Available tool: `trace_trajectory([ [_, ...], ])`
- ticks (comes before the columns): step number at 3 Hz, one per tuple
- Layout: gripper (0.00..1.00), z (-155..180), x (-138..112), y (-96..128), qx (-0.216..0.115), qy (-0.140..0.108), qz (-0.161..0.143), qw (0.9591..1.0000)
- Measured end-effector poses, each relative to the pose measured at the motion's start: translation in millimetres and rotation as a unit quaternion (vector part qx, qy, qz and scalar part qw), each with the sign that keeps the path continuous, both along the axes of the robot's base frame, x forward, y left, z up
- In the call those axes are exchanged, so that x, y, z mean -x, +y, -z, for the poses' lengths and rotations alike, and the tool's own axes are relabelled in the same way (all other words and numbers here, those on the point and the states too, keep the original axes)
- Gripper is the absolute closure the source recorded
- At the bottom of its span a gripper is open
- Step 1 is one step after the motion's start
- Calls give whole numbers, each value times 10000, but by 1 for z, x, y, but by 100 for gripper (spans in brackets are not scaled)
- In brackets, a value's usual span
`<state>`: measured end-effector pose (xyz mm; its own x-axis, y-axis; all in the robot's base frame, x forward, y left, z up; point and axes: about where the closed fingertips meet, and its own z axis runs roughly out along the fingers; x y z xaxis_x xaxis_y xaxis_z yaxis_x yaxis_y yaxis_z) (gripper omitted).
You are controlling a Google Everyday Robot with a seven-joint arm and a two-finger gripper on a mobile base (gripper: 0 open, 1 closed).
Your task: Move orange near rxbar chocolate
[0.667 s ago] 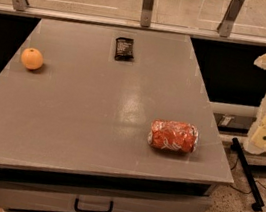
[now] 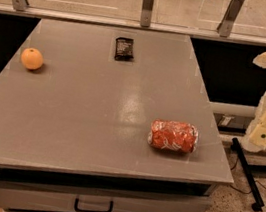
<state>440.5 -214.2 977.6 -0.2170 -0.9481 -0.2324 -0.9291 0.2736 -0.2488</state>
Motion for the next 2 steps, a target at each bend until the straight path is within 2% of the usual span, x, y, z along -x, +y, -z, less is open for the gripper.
trace_trajectory([
  [1, 0, 13, -26, 42, -451, -107, -329, 9984],
  [2, 0, 15, -64, 109, -958, -395, -828, 9912],
])
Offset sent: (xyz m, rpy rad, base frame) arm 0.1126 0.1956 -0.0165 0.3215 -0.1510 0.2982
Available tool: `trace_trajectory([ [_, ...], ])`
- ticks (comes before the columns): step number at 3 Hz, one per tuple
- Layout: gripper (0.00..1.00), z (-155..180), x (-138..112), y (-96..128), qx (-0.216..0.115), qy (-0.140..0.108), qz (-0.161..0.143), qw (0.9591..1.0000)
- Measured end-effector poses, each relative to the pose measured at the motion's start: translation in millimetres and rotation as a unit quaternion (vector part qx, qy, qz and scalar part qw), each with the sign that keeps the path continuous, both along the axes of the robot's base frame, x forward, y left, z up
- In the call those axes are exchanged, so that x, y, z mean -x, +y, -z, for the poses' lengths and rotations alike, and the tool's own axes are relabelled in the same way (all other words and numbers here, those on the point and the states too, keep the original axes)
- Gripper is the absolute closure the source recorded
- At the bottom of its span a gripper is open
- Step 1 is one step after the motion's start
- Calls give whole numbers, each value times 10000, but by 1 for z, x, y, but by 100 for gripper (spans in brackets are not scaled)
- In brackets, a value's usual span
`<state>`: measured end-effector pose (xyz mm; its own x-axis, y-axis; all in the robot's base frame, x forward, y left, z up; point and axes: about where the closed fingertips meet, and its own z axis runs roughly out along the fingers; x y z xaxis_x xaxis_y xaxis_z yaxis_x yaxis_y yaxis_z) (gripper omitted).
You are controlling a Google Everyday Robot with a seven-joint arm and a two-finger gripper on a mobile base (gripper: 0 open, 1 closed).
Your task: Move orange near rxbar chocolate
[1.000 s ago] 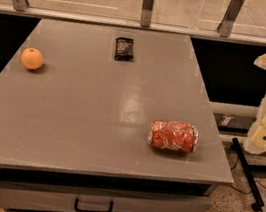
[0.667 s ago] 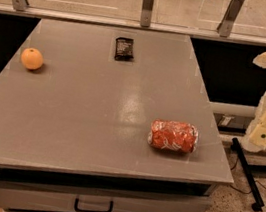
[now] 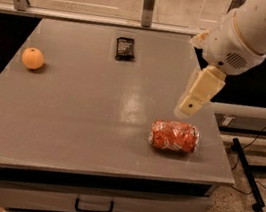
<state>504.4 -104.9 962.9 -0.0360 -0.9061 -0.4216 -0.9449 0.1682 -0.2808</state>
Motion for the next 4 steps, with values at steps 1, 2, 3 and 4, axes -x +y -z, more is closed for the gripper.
trace_trajectory([
  [1, 0, -10, -22, 80, -426, -222, -639, 9968],
  [2, 0, -20, -26, 149, -830, -259, -945, 9917],
  [3, 0, -20, -26, 150, -830, -259, -945, 9917],
  [4, 0, -19, -36, 163, -1205, -246, -852, 9887],
])
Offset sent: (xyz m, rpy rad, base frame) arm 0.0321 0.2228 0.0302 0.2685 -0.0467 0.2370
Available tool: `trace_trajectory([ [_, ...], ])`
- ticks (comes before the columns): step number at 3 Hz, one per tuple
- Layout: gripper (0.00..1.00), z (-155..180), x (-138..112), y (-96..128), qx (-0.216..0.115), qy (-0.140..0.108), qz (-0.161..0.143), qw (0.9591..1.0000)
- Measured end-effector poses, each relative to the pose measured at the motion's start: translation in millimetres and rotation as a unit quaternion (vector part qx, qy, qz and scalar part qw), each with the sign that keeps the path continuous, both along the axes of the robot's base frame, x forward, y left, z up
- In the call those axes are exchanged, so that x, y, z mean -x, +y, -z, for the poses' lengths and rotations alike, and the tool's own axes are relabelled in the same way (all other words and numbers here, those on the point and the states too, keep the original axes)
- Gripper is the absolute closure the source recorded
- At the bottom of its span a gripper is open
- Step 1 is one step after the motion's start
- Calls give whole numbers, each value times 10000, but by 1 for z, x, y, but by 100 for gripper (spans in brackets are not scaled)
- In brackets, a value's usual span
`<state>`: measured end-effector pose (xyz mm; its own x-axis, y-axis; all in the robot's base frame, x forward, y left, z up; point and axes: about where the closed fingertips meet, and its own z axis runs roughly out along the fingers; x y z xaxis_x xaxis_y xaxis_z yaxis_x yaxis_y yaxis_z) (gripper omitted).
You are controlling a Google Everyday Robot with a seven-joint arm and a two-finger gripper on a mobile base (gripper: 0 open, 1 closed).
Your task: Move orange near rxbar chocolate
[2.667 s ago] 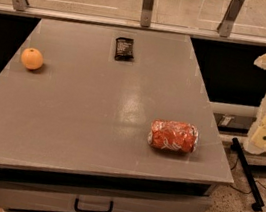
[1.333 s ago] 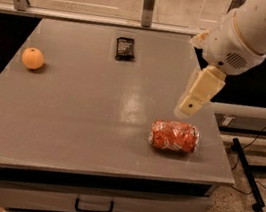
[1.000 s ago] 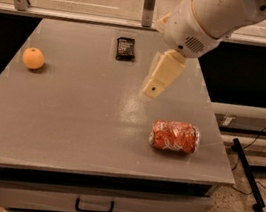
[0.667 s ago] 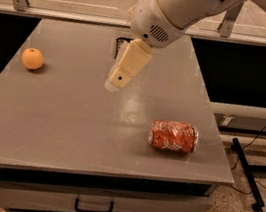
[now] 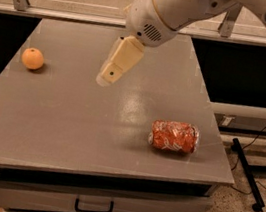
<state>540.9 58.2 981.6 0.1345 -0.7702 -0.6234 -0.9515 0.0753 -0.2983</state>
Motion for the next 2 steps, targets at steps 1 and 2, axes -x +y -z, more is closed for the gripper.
trace_trajectory([
  [1, 0, 13, -24, 51, -649, 139, -116, 9977],
  [2, 0, 28, -57, 112, -1315, 299, -328, 9903],
])
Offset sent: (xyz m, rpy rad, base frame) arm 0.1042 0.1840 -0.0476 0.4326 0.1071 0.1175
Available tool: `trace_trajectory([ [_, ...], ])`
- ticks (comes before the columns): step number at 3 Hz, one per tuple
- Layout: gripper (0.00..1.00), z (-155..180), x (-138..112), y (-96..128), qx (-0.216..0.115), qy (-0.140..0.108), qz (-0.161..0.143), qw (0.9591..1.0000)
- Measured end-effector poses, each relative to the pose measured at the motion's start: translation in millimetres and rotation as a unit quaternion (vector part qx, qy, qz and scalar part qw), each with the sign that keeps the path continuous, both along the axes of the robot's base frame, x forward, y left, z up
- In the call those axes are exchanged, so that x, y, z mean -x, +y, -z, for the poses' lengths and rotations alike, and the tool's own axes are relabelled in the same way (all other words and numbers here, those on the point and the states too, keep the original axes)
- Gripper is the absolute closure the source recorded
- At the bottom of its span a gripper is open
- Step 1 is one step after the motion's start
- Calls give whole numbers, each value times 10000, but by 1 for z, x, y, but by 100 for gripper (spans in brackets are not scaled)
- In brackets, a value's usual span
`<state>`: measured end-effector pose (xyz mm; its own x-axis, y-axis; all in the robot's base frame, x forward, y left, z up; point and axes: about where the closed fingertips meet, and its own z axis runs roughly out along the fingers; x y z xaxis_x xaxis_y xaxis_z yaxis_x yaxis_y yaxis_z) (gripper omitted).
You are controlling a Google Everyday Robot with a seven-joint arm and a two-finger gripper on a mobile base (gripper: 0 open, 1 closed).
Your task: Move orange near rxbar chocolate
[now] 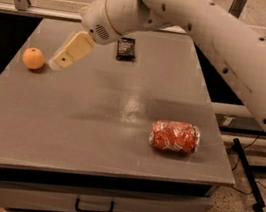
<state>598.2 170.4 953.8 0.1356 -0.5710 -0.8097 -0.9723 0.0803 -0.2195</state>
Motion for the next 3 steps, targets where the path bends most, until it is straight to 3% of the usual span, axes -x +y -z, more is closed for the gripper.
trace_trajectory([
  [1, 0, 19, -23, 51, -483, 257, -159, 9984],
  [2, 0, 36, -29, 94, -662, 462, -238, 9965],
  [3, 0, 55, -30, 125, -626, 601, -317, 9957],
])
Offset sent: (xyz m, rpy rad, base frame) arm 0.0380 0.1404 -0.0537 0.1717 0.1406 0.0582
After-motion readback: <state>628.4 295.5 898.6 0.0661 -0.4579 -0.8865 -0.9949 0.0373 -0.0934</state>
